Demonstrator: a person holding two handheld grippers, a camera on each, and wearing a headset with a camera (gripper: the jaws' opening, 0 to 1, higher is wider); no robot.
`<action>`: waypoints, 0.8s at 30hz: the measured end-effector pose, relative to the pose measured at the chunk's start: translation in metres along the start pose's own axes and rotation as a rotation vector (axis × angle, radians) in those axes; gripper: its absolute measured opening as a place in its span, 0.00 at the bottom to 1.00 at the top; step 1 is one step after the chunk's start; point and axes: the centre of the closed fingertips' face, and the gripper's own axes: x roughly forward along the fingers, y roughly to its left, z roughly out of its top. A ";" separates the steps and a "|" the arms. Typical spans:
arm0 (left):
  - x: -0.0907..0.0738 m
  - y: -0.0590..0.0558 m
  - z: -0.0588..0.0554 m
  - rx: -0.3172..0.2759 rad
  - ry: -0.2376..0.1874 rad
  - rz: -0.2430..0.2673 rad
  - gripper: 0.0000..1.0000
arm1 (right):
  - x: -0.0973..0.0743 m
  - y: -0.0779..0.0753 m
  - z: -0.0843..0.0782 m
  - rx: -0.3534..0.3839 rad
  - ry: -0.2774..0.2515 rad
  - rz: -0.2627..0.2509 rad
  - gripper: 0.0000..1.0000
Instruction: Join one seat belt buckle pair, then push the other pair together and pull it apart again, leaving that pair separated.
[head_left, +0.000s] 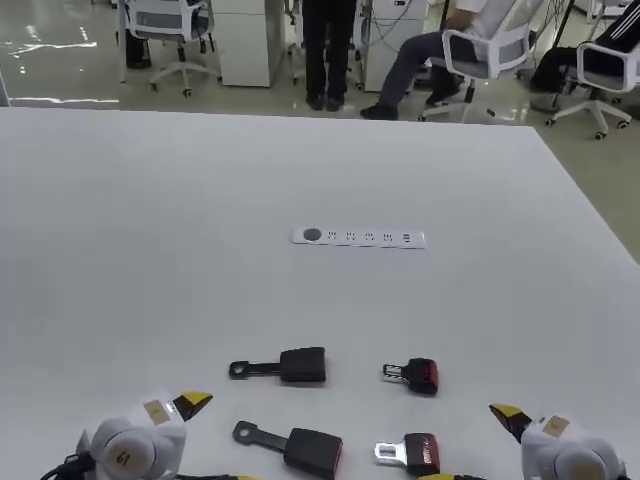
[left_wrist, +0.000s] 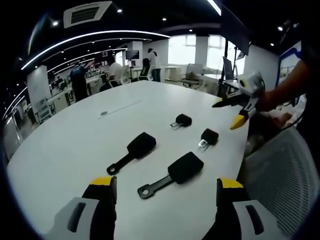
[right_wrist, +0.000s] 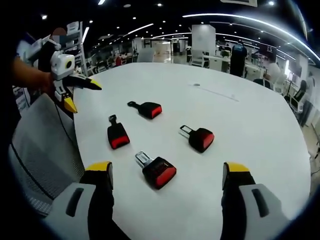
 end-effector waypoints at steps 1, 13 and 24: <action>0.002 0.001 -0.002 0.004 0.004 -0.008 0.84 | 0.002 0.001 0.000 -0.001 0.006 0.008 0.89; 0.022 -0.005 -0.003 0.070 0.057 -0.084 0.82 | 0.022 0.004 -0.003 -0.027 0.044 0.073 0.87; 0.042 -0.015 -0.005 0.150 0.116 -0.187 0.78 | 0.037 0.008 -0.005 -0.051 0.078 0.144 0.84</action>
